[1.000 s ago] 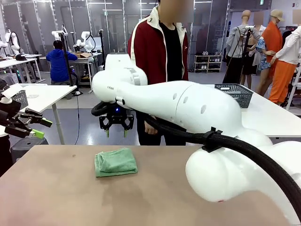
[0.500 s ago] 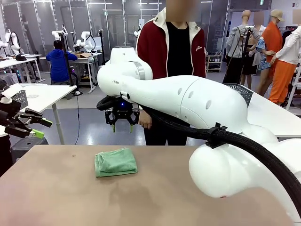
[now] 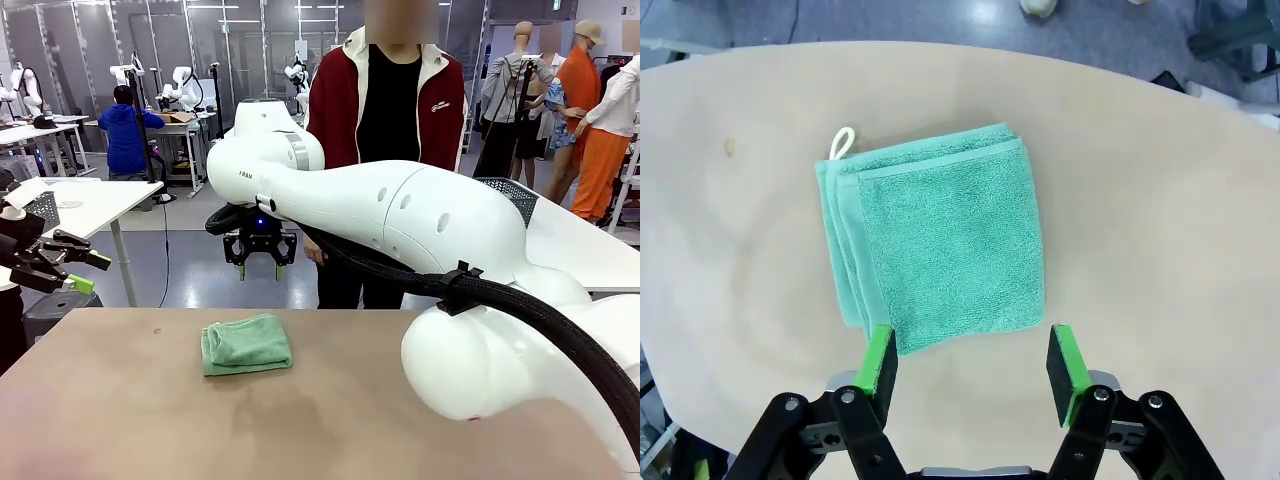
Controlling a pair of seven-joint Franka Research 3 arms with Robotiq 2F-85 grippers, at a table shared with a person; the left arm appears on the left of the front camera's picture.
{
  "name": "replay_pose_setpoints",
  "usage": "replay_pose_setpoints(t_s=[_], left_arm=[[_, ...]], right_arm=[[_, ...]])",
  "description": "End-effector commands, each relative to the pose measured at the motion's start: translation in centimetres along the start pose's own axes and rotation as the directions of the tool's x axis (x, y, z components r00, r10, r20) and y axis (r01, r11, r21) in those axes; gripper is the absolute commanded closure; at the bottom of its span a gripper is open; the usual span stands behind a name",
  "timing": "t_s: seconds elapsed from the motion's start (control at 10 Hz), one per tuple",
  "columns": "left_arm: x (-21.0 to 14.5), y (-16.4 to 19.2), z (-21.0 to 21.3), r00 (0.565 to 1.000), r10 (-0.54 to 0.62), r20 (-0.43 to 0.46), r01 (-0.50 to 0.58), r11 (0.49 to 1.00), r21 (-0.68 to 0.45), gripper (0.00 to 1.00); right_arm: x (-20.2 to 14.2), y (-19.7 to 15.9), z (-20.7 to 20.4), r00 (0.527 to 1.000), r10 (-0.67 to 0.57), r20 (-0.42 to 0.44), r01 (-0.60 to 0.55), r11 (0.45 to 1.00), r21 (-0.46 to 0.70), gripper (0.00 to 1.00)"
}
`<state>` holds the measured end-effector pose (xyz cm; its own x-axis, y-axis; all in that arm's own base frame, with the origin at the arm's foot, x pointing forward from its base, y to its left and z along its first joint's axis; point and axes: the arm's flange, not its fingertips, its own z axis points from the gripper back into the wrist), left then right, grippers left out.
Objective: Fold the towels and place them in the basket.
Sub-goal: When a person lays out a Towel with hook on the table, fold it in half twice, then stack the folded Towel with hook on the right side of the table.
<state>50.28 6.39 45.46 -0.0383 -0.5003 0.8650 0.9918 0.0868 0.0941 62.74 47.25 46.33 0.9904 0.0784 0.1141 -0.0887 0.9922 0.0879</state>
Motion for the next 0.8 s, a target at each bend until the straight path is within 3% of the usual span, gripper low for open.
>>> replay_pose_setpoints(t_s=[0.0,0.7], left_arm=[[0.12,-0.43,0.05,1.0,-0.004,-0.003,0.004,1.0,-0.003,0.16],[0.12,-0.43,0.05,1.0,-0.004,-0.003,0.004,1.0,-0.003,0.16]], right_arm=[[-0.11,0.1,0.2,1.0,0.0,-0.002,0.0,1.0,0.003,0.25],[-0.11,0.1,0.2,1.0,0.0,-0.002,0.0,1.0,0.003,0.25]])
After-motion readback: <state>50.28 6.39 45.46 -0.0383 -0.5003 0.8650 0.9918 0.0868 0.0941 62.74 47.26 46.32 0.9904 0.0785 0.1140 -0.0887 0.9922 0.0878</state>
